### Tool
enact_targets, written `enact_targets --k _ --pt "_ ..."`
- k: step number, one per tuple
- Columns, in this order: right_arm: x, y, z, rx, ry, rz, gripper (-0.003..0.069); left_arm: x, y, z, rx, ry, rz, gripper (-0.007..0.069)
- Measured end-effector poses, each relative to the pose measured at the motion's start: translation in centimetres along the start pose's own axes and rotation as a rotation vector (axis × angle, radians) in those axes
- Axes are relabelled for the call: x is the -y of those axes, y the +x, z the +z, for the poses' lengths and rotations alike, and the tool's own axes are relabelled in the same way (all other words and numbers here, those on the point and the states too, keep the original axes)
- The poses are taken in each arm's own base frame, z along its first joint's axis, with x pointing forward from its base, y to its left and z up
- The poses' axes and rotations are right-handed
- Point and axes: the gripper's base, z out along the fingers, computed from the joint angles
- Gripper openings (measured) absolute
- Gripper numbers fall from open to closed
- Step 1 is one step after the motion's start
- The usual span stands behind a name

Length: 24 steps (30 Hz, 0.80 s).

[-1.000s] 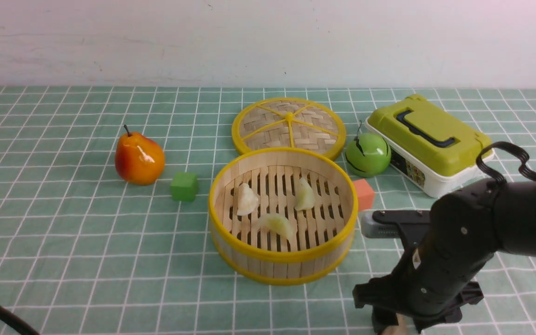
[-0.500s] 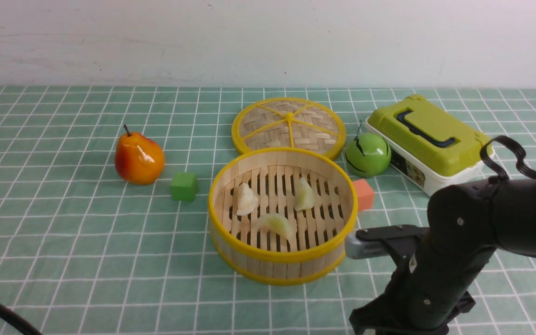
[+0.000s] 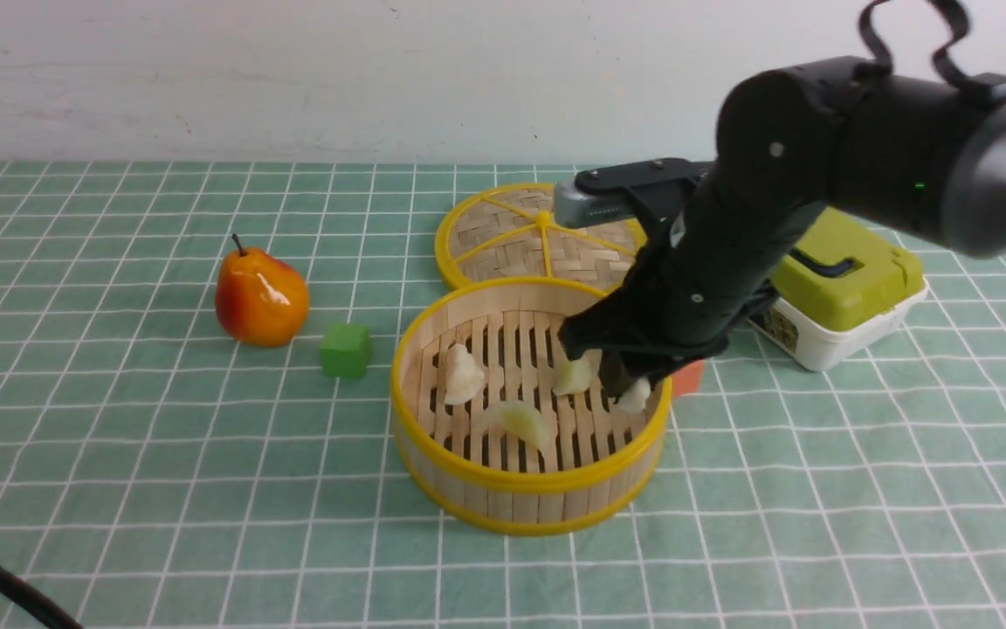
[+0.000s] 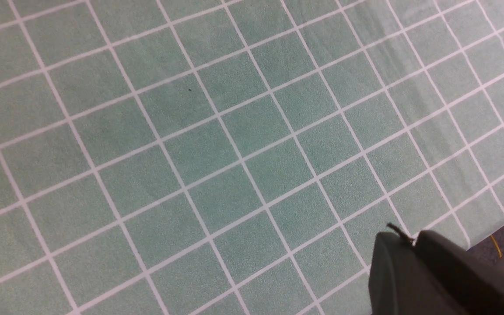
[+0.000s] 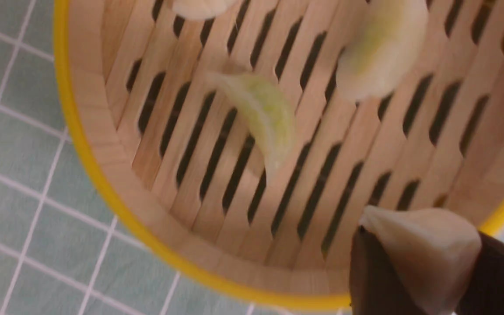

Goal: Put the dumplings into the steamer on the table with the blue tablecloth.
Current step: 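Place the dumpling in the bamboo steamer basket with the right gripper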

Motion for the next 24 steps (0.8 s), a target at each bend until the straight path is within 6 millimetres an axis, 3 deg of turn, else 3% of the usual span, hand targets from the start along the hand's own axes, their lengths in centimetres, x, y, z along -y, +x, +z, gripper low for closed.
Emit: enact_targets --k 1,6,8,12,15,17,21,24 --pt "0.1 -0.6 1.6 -0.015 0.003 0.003 0.0239 0.0 0.0 0.0 0.000 0.000 0.000 0.0049" --pt "0.4 -1.4 5.9 -0.068 0.014 0.015 0.0239 0.0 0.0 0.0 0.000 0.000 0.000 0.0050" --pt "0.5 -1.5 6.7 -0.076 0.016 0.016 0.0256 0.0 0.0 0.0 0.000 0.000 0.000 0.0051" --pt "0.4 -1.9 6.7 -0.069 0.014 0.014 0.0368 0.0 0.0 0.0 0.000 0.000 0.000 0.0054" --pt "0.2 -2.2 5.7 -0.064 0.010 0.011 0.0433 0.0 0.0 0.0 0.002 0.005 -0.022 0.0057" --pt "-0.6 -2.2 3.2 -0.047 -0.003 -0.014 0.0456 0.1 -0.1 -0.2 0.028 0.011 -0.050 0.0059" --pt "-3.1 -1.9 -2.1 0.041 -0.035 -0.131 0.0424 -0.1 0.4 -0.8 0.122 0.005 -0.059 0.0059" --pt "-5.7 -0.4 -6.5 0.133 -0.063 -0.234 0.0353 -0.7 1.7 -1.5 0.254 -0.022 -0.081 0.0063"
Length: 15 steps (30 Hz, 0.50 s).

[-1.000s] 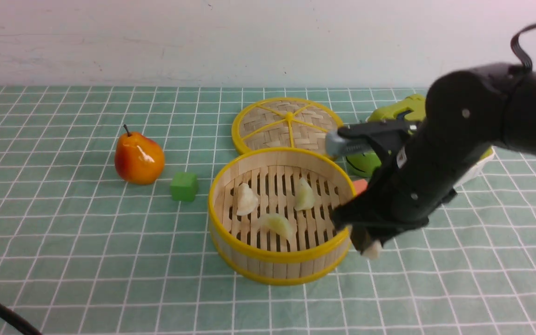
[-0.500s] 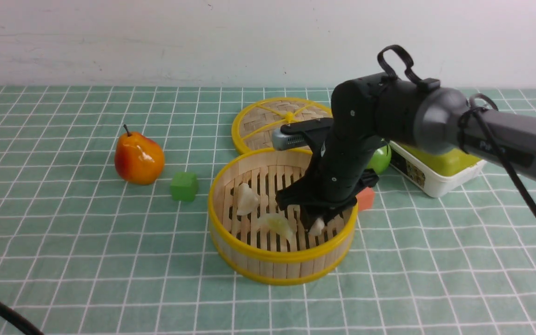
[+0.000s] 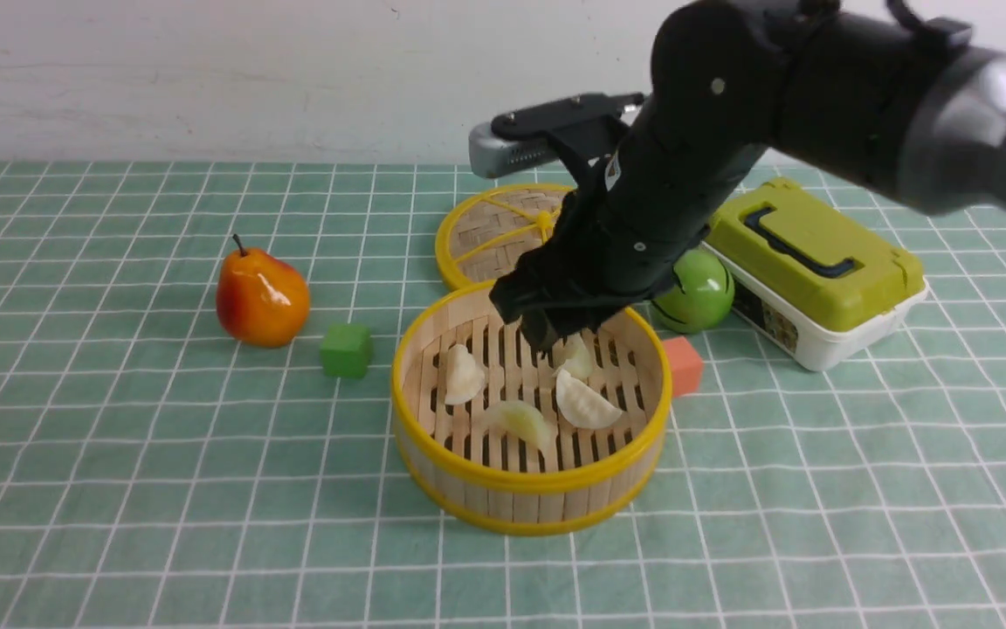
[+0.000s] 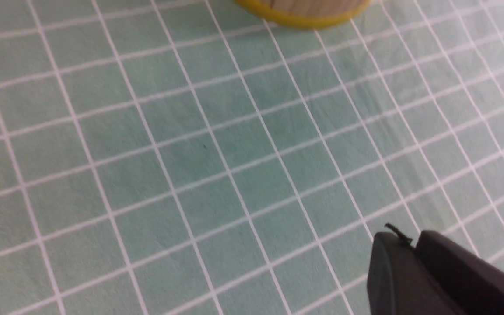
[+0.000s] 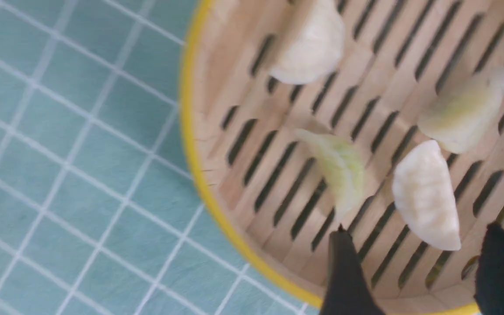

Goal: Put the dumplings into the steamer on the table with the blue tablecloth.

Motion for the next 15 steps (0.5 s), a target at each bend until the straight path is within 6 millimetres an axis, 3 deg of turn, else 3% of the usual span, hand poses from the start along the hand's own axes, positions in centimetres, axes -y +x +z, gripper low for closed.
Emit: enact_targets --k 4,6,9,11,15 --pt "-2.7 2.4 -4.7 0.123 0.009 -0.109 0.0195 -1.3 1.7 -1.5 0.181 -0.046 -0.045 0.0070" --pt "-3.0 3.3 -5.3 0.151 0.014 -0.118 0.0157 -1.6 2.0 -1.9 0.222 -0.059 -0.059 0.0070" --pt "-3.2 6.3 -7.6 0.282 0.001 -0.111 0.0036 -2.4 2.6 -3.1 0.340 -0.111 -0.064 0.0072" --pt "-3.0 7.8 -9.4 0.377 -0.010 -0.102 -0.0009 -2.6 2.6 -3.3 0.361 -0.129 -0.056 0.0075" --pt "-2.5 11.0 -12.4 0.569 -0.034 -0.101 -0.0020 -2.8 2.6 -3.4 0.371 -0.148 -0.046 0.0081"
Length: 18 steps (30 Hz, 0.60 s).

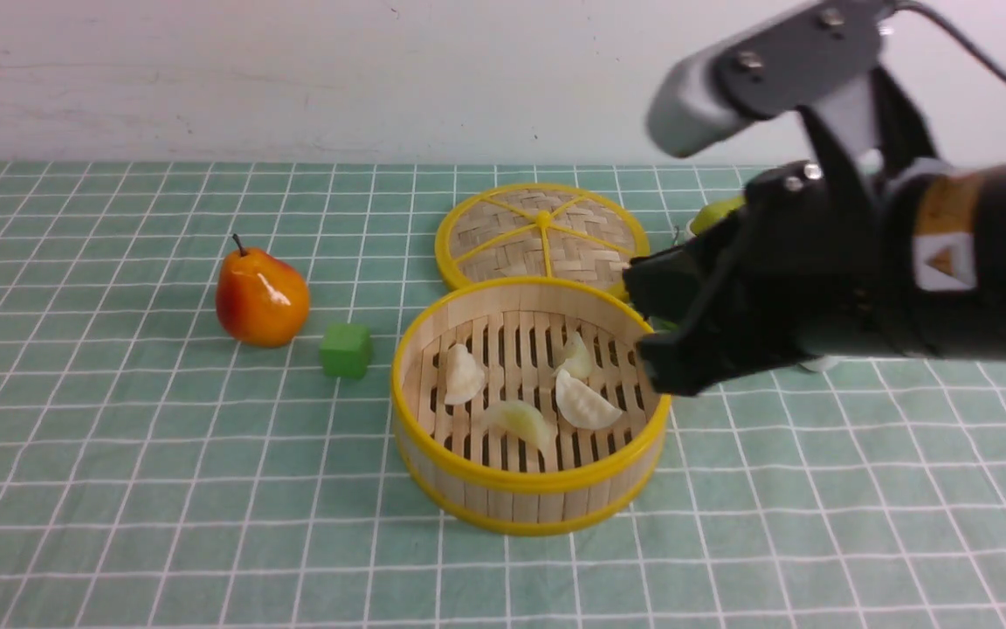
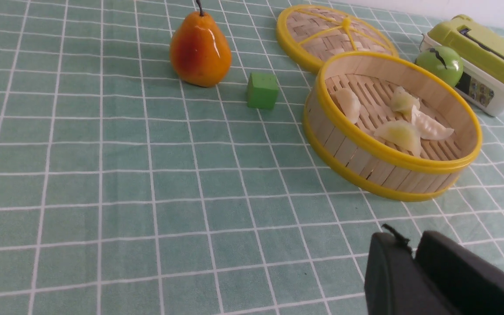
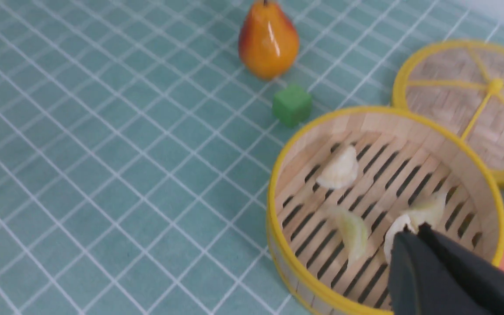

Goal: Put the dumplings into the steamer on the table with the blue tablecloth.

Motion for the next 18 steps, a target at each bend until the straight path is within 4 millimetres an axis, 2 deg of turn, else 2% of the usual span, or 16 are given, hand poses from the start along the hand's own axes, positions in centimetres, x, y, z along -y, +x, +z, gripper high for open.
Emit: enact_targets --k 4,9,13,18 --pt "0.1 1.3 -3.5 0.134 -0.012 0.001 -0.0020 0.0 0.0 0.0 0.000 -0.001 -0.001 0.0084" --pt "0.3 2.7 -6.2 0.226 -0.013 -0.017 -0.0019 0.0 0.0 0.0 0.000 -0.001 -0.001 0.0092" --pt "0.3 2.8 -6.8 0.250 -0.013 -0.021 -0.0017 0.0 0.0 0.0 0.000 -0.001 -0.001 0.0091" --pt "0.3 3.1 -6.7 0.242 -0.012 -0.021 -0.0014 0.0 0.0 0.0 -0.001 -0.002 -0.001 0.0094"
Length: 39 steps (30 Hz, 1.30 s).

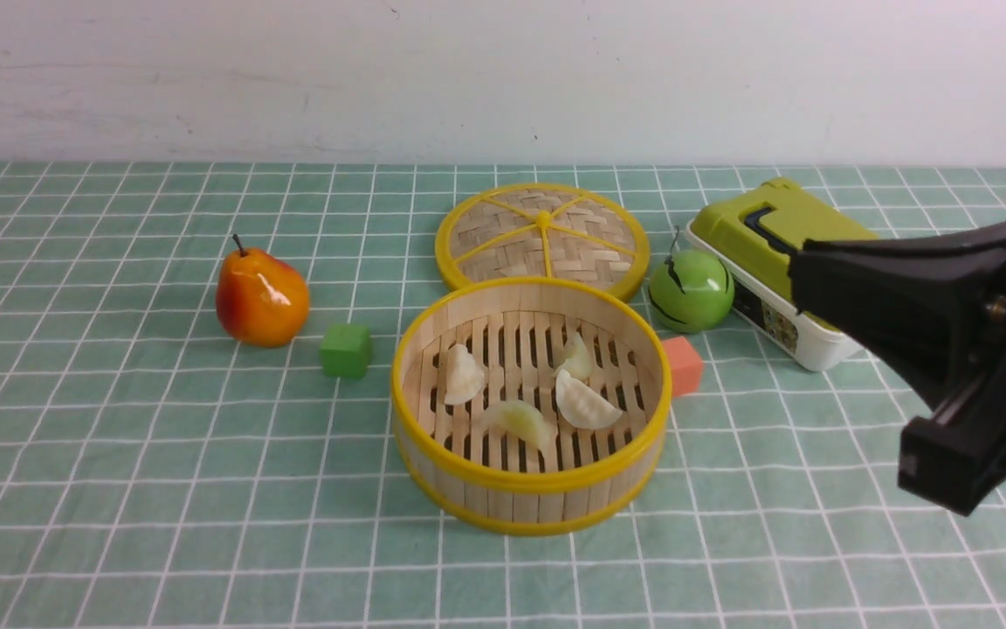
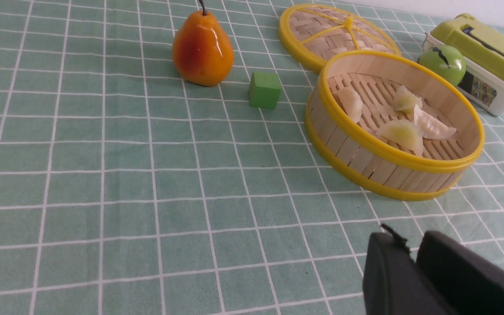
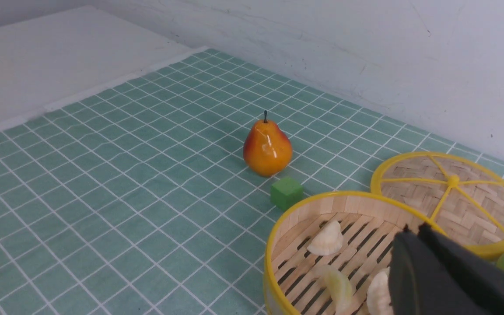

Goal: Put the dumplings into the steamer on the table with the blue tablecloth.

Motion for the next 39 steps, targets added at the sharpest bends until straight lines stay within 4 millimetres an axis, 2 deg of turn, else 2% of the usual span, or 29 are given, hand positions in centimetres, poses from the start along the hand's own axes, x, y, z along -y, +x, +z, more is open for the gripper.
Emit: enact_targets --k 10,14,17,20,21,22,25,27,31,33,39 --pt "0.0 0.1 0.0 -0.010 0.000 0.004 -0.0008 0.0 0.0 0.0 0.000 -0.002 0.002 0.0109" --pt "0.1 1.3 -0.2 -0.019 0.002 0.017 -0.0007 0.0 0.0 0.0 0.000 -0.003 0.003 0.0111" --pt "1.0 4.2 -0.9 0.008 0.042 0.029 -0.0007 0.0 0.0 0.0 0.000 -0.003 0.003 0.0113" --pt "2.5 8.2 -3.1 0.105 0.134 0.042 -0.0007 0.0 0.0 0.0 0.000 -0.003 0.003 0.0114" --pt "2.6 8.6 -3.1 0.100 0.142 0.043 -0.0007 0.0 0.0 0.0 0.000 -0.003 0.003 0.0114" --pt "3.4 10.9 -4.7 0.153 0.220 0.058 -0.0007 0.0 0.0 0.0 0.000 -0.003 0.003 0.0114" --pt "4.3 15.1 -7.2 0.225 0.370 0.102 -0.0007 0.0 0.0 0.0 0.000 -0.003 0.003 0.0116" --pt "4.6 17.0 -8.1 0.242 0.458 0.114 -0.0007 0.0 0.0 0.0 0.000 -0.003 0.003 0.0118" --pt "4.8 19.4 -9.5 0.268 0.612 0.121 -0.0007 0.0 0.0 0.0 0.000 -0.003 0.003 0.0123" --pt "4.8 20.0 -9.9 0.254 0.656 0.133 -0.0007 0.0 0.0 0.0 0.000 -0.003 0.003 0.0127" --pt "5.1 21.8 -10.1 0.071 0.744 0.190 -0.0007 0.0 0.0 0.0 -0.001 -0.003 0.003 0.0133"
